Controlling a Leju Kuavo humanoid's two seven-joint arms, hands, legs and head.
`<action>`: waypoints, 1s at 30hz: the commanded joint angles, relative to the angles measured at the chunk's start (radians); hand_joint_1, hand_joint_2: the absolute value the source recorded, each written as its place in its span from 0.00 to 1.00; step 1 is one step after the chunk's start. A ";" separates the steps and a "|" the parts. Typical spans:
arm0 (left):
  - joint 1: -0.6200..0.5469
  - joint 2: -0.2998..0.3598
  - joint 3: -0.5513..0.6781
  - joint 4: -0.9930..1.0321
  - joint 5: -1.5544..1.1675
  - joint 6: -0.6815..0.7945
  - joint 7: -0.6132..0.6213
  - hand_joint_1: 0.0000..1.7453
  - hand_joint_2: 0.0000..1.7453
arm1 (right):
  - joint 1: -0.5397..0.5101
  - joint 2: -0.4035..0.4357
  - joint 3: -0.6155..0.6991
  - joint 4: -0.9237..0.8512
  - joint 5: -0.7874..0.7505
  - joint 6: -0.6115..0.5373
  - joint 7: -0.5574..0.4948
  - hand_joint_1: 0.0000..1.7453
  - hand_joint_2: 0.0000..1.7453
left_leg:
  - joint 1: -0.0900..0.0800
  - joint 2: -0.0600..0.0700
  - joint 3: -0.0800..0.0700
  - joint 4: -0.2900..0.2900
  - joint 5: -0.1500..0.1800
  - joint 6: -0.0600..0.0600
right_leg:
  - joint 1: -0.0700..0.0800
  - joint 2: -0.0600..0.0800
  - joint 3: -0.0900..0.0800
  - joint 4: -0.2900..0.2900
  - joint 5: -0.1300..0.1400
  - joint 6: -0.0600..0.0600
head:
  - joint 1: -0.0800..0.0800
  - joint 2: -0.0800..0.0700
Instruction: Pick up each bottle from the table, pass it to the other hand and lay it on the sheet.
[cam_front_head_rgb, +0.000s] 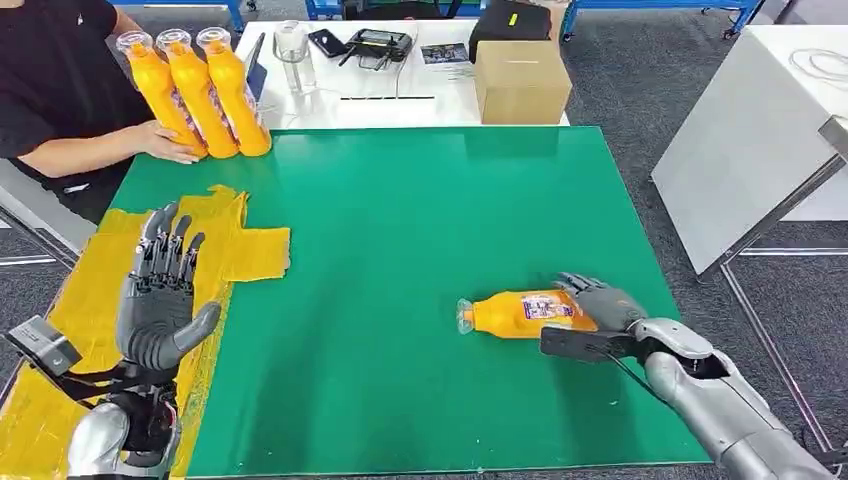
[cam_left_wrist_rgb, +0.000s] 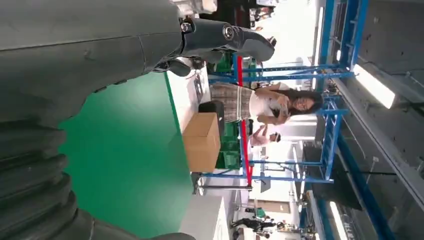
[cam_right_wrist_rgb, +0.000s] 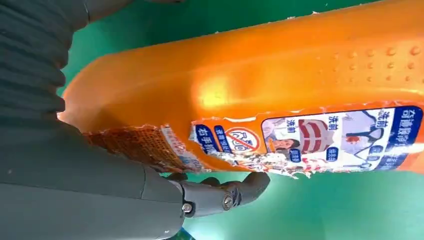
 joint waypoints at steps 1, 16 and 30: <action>-0.049 0.019 -0.031 0.072 0.010 0.000 0.012 0.00 1.00 | -0.013 0.076 0.109 0.217 0.021 -0.025 0.009 1.00 1.00 | 0.002 -0.002 0.004 -0.002 0.000 -0.001 | 0.002 -0.001 0.005 -0.003 0.000 -0.001 | 0.000 0.000; -0.053 0.026 -0.031 0.077 0.018 0.007 0.010 0.00 1.00 | 0.025 0.039 0.052 0.139 -0.022 -0.040 -0.005 1.00 1.00 | 0.001 -0.002 0.010 -0.001 -0.001 0.000 | 0.001 -0.002 0.003 -0.003 -0.001 -0.001 | 0.000 0.000; -0.053 0.026 -0.031 0.077 0.018 0.007 0.010 0.00 1.00 | 0.025 0.039 0.052 0.139 -0.022 -0.040 -0.005 1.00 1.00 | 0.001 -0.003 0.010 -0.001 0.000 0.000 | 0.001 -0.002 0.006 -0.003 0.000 -0.001 | 0.000 0.000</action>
